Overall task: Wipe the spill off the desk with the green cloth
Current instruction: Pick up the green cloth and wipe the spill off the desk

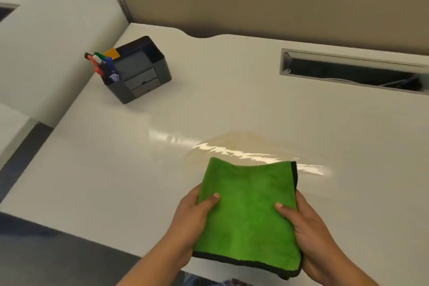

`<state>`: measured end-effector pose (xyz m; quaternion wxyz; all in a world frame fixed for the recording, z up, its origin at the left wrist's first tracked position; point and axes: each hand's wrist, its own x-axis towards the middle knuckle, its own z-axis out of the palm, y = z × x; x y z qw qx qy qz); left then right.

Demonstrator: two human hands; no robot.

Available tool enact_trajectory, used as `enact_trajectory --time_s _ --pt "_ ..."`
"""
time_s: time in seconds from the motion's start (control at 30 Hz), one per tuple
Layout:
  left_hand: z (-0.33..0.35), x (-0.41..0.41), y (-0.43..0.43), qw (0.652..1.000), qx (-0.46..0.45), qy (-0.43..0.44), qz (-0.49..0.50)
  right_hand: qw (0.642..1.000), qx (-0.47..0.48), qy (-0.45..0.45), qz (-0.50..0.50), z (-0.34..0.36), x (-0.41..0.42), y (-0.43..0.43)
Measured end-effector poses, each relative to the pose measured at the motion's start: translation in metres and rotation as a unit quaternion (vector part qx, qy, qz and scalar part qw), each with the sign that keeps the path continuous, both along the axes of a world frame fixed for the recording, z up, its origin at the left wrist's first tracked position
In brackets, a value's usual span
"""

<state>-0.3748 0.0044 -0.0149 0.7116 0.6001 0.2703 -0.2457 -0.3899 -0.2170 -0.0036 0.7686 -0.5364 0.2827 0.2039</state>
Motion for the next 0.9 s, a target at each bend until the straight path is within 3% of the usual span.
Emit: enact_trajectory --time_s 0.27,0.33,0.4,0.43,0.5,0.57,0.77,0.9 --pt "-0.011 0.028 0.051 0.970 0.130 -0.179 -0.099 0.967 -0.220 -0.102 0.083 -0.031 0.035 0.043" --pt "-0.022 0.034 0.065 0.927 0.291 -0.192 -0.139 0.920 -0.357 -0.083 0.139 -0.041 0.037 0.044" --pt "-0.038 0.036 0.085 0.871 0.436 -0.180 -0.140 0.830 -0.516 -0.045 0.208 -0.050 0.037 0.045" --pt "-0.046 0.038 0.095 0.862 0.456 -0.180 -0.128 0.806 -0.552 -0.050 0.206 -0.050 0.037 0.048" --pt "-0.058 0.045 0.114 0.853 0.471 -0.197 -0.111 0.795 -0.567 -0.117 0.182 -0.049 0.041 0.062" --pt "-0.071 0.056 0.133 0.822 0.505 -0.232 -0.119 0.761 -0.588 -0.181 0.206 -0.053 0.047 0.082" --pt "-0.101 0.091 0.184 0.724 0.616 -0.243 -0.193 0.628 -0.657 -0.148 0.390 -0.096 0.067 0.150" --pt "-0.114 0.096 0.194 0.731 0.608 -0.238 -0.197 0.593 -0.696 -0.156 0.374 -0.113 0.068 0.157"
